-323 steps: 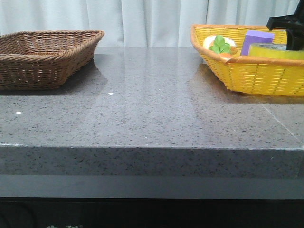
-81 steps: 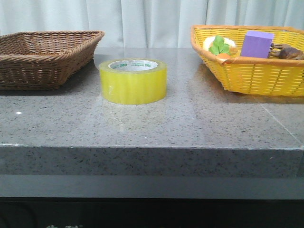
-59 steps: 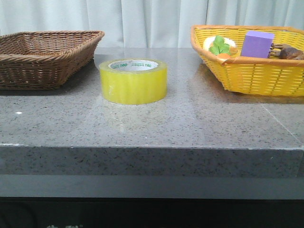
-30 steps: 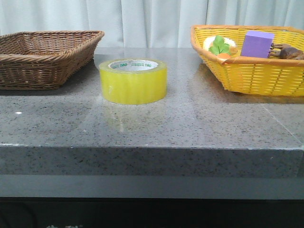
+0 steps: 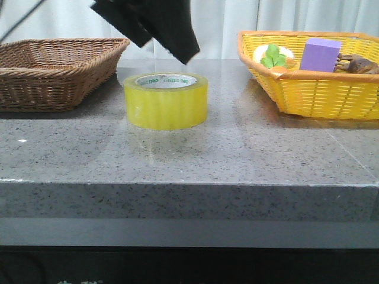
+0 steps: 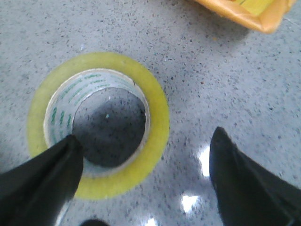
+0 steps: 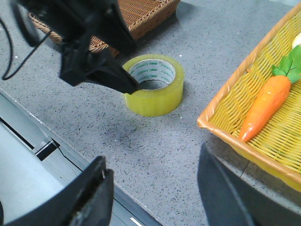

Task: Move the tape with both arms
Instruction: 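Lower the left gripper onto the tape roll's rim, then grip the tape roll rim with the left gripper and lift it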

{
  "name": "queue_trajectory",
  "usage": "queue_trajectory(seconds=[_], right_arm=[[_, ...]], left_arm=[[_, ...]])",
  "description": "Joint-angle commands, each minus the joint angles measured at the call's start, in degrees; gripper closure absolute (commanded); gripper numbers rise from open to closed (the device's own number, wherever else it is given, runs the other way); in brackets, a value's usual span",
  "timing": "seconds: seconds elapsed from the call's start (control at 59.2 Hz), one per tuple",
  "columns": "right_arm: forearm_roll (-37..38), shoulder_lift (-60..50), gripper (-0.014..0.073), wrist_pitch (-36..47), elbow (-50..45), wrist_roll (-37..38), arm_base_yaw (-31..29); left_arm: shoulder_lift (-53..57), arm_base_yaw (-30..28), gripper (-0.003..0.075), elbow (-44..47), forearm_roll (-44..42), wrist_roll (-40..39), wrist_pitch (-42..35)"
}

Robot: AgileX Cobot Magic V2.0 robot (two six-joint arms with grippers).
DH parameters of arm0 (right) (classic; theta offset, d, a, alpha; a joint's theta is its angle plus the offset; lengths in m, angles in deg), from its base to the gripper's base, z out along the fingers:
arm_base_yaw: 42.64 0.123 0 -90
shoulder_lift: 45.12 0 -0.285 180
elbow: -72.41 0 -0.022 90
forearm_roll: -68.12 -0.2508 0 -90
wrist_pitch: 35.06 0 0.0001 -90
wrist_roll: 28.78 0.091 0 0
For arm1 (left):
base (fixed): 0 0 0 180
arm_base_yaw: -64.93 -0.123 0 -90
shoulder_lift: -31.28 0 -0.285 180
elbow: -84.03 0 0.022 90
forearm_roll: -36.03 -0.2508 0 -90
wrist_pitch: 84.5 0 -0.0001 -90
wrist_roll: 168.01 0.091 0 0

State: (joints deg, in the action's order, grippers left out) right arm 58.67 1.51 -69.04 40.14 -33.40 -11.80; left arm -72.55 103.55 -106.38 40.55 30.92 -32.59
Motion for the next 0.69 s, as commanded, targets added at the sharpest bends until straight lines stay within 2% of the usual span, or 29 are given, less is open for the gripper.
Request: queue_trajectory(seconds=[0.0,0.236,0.675], right_arm=[[-0.33,-0.23,0.0166,3.89,1.36,-0.23,-0.02],[-0.33,-0.23,0.0166,3.89,1.36,-0.23,-0.02],[-0.33,-0.23,0.0166,3.89,1.36,-0.23,-0.02]], left_arm=[[-0.24,0.49,0.0174,-3.86,1.62,0.13,-1.46],[-5.36,0.49,0.0174,-7.19,1.75,0.13,-0.81],[-10.05,0.49,0.0176,-7.3,1.86,0.13,-0.98]])
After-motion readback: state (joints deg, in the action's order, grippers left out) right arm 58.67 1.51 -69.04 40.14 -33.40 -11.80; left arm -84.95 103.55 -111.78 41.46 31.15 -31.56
